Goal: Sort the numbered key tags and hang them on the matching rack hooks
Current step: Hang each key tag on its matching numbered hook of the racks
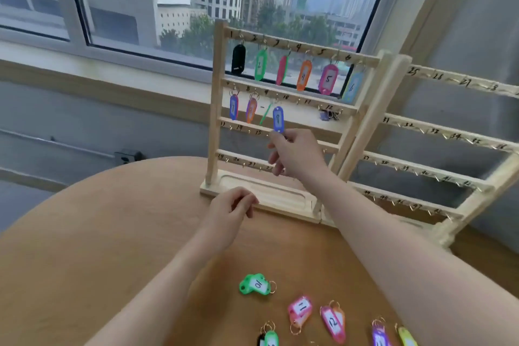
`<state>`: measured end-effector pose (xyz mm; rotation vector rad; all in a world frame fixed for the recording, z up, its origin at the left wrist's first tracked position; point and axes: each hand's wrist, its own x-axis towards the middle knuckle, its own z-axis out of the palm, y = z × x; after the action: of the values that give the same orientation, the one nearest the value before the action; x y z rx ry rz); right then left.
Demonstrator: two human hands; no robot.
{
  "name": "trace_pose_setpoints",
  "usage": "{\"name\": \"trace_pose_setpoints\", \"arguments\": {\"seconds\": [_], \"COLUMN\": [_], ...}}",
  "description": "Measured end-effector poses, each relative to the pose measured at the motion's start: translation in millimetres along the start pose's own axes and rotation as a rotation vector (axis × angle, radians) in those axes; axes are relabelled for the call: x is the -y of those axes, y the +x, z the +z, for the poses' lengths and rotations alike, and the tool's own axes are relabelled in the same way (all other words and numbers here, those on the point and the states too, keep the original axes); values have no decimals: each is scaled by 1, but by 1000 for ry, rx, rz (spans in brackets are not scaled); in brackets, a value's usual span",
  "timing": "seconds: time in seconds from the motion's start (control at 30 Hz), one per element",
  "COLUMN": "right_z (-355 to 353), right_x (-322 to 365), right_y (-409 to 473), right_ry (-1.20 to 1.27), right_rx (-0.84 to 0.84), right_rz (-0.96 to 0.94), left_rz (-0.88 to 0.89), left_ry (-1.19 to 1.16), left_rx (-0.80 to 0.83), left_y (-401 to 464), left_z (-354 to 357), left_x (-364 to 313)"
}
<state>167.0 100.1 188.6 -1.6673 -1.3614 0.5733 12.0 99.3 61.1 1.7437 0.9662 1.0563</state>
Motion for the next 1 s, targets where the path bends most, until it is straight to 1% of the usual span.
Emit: {"name": "trace_pose_setpoints", "arguments": {"seconds": [0.17,0.23,0.3,0.4,0.47,0.53,0.7,0.87,1.0], "right_z": [1,1,1,4,12,19,25,25,23], "right_x": [-45,-64,-80,-98,-108,-113,-119,-118,-116], "right_y": [-52,-75,-96,-125,-139,-145,-143,-138,-138], "right_ry": [-273,-382,-400,-428,-482,-511,-531,-477,-408], "right_rx": [193,233,267,386,429,450,472,439,420], "right_rz": [20,19,51,133,150,145,155,179,200], "left_rz": [23,41,71,168,217,226,168,185,156], "left_ry": [116,185,251,332,389,436,392,417,352], "left_rx": [137,199,268,357,432,483,499,478,474], "left_y": [-29,-38,-41,-44,-49,-51,-50,-49,-48], "left_z": [4,-1,-5,-9,-9,-9,-11,-9,-8], "left_x": [22,31,39,43,41,40,38,42,42]}}
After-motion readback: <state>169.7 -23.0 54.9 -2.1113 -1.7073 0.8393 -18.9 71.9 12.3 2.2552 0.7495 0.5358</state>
